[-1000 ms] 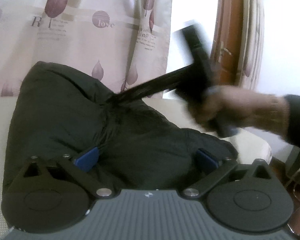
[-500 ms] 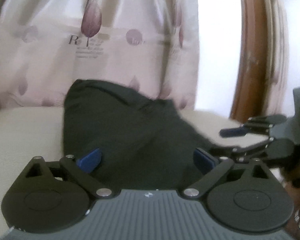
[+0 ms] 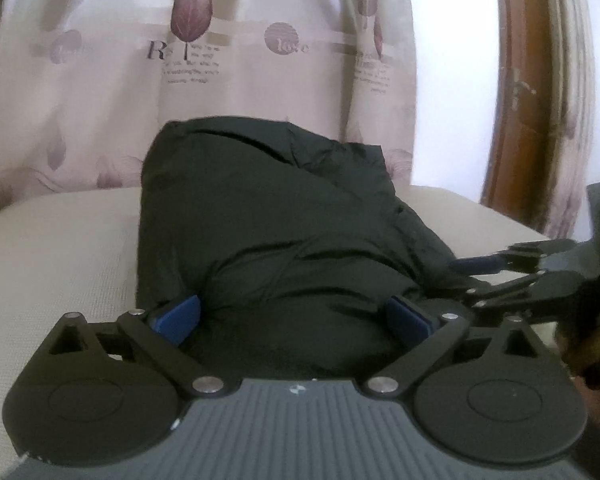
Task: Fold large clothes
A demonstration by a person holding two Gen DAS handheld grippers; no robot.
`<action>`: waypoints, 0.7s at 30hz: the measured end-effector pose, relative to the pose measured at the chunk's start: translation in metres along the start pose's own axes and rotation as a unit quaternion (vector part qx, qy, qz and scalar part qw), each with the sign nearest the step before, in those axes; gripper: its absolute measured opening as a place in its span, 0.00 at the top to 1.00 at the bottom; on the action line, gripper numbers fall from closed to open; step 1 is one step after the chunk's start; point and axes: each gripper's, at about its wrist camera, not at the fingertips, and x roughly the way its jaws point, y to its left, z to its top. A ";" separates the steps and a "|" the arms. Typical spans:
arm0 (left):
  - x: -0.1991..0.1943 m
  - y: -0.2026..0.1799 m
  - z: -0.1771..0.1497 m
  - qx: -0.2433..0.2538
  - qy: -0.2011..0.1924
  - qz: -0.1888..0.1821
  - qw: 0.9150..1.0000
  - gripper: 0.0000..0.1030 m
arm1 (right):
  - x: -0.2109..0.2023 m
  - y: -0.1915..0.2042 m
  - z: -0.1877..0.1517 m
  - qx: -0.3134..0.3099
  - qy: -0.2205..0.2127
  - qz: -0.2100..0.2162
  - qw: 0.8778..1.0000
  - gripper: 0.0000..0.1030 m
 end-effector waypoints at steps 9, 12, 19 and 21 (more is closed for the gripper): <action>-0.030 -0.031 0.023 0.039 -0.025 0.071 0.996 0.00 | -0.091 0.012 0.015 0.073 -0.121 -0.035 0.989 0.02; -0.043 -0.041 0.031 0.045 -0.038 0.076 0.995 0.00 | -0.115 0.031 0.011 0.079 -0.141 -0.032 0.986 0.02; -0.072 -0.064 0.047 0.053 -0.068 0.126 0.988 0.00 | -0.138 0.054 0.000 0.086 -0.143 -0.035 0.985 0.02; -0.083 -0.064 0.050 0.032 -0.094 0.128 0.987 0.00 | -0.146 0.056 -0.001 0.093 -0.147 -0.037 0.984 0.02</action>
